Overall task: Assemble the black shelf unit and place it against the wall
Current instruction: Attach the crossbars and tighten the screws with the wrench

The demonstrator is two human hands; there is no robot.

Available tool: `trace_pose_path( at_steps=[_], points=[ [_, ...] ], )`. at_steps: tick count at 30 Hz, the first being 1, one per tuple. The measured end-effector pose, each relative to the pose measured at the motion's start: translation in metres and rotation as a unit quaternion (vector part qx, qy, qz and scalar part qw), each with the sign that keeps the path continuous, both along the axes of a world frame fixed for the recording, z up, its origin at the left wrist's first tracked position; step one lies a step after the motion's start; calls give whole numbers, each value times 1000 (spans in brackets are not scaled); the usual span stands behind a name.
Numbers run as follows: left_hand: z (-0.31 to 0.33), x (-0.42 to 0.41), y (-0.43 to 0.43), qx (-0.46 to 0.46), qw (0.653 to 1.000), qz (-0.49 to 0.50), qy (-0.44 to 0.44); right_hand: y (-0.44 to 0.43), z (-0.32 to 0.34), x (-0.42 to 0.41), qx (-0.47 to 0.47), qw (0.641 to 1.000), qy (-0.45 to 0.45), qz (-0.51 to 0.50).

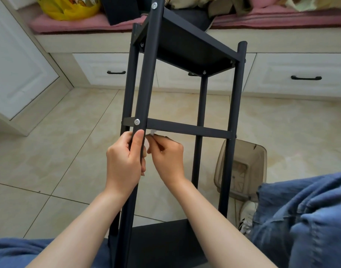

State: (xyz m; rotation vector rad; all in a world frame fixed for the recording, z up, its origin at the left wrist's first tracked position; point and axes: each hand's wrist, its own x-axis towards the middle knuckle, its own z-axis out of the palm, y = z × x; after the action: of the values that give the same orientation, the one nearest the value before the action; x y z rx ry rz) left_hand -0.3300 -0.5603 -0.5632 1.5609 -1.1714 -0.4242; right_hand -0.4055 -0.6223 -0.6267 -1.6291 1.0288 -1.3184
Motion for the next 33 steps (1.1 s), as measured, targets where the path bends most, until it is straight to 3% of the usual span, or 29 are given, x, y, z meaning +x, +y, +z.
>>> trace_pose_path(
  at_steps=[13,17,21,28,33],
  points=[
    [4,9,-4,6,999,34,-6,-17,-3,-97,22,999,-6,-25],
    [4,8,-3,4,999,33,-23,-37,1,-121,82,983,-89,-134],
    [4,6,-3,1,999,28,-31,-76,16,-143,184,955,-47,-226],
    [5,2,-3,-1,999,15,-42,-116,35,-164,322,940,-48,-102],
    [-1,12,-5,4,998,37,-50,-118,49,-160,264,962,-54,-51]
  ],
)
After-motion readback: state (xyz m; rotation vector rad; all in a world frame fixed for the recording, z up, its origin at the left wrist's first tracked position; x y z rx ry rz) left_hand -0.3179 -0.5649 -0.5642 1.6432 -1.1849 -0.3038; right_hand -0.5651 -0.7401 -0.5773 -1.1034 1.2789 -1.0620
